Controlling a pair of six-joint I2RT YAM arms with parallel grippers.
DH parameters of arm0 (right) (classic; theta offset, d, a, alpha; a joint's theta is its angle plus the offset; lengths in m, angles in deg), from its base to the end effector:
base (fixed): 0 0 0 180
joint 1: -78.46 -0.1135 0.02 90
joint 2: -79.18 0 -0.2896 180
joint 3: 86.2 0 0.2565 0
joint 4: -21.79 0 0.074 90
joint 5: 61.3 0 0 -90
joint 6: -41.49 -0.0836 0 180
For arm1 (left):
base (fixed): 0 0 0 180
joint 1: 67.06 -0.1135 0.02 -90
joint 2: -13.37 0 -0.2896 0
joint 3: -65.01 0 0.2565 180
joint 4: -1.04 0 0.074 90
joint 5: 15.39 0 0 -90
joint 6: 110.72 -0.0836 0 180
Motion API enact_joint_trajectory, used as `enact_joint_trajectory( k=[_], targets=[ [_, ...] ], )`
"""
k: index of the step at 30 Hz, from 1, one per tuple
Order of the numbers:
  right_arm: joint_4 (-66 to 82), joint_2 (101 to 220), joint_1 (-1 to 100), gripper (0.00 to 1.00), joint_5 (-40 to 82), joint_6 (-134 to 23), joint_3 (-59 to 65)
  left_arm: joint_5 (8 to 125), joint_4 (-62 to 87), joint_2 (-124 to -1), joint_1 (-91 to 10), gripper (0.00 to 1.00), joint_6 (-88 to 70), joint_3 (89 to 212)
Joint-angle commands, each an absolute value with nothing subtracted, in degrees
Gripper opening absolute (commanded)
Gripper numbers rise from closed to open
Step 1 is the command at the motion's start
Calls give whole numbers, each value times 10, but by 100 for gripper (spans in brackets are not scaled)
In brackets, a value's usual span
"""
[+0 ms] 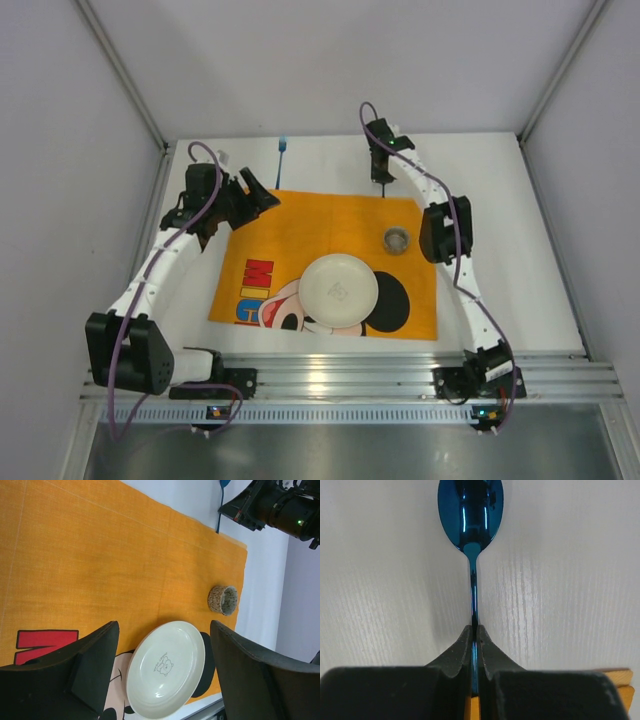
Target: Set the dinner table for one person
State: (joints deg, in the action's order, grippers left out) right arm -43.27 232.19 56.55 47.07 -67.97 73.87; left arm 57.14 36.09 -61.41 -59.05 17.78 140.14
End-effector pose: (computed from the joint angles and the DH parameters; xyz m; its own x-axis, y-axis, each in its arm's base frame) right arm 0.5794 0.2046 0.1464 -0.8082 0.0157 -0.5887 0.0743 0.9944 -0.0755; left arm 0.3202 -0.0704 0.3070 -0.6761 -0.5045 -0.5370 -0.0556 0.7617 -0.6455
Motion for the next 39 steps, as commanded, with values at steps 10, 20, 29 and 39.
enact_joint_trajectory(
  k=[10,20,29,39],
  targets=[
    [-342,2113,574,0,495,-664,697,550,351,-654,-593,78,134,1428],
    [-354,1832,566,0,466,-739,378,550,334,-690,-593,78,122,1404],
    [-374,1559,438,0,429,-903,-37,556,333,-717,-593,78,98,1386],
    [-341,1544,382,0,397,-996,-188,541,330,-744,-593,77,86,1386]
  ],
)
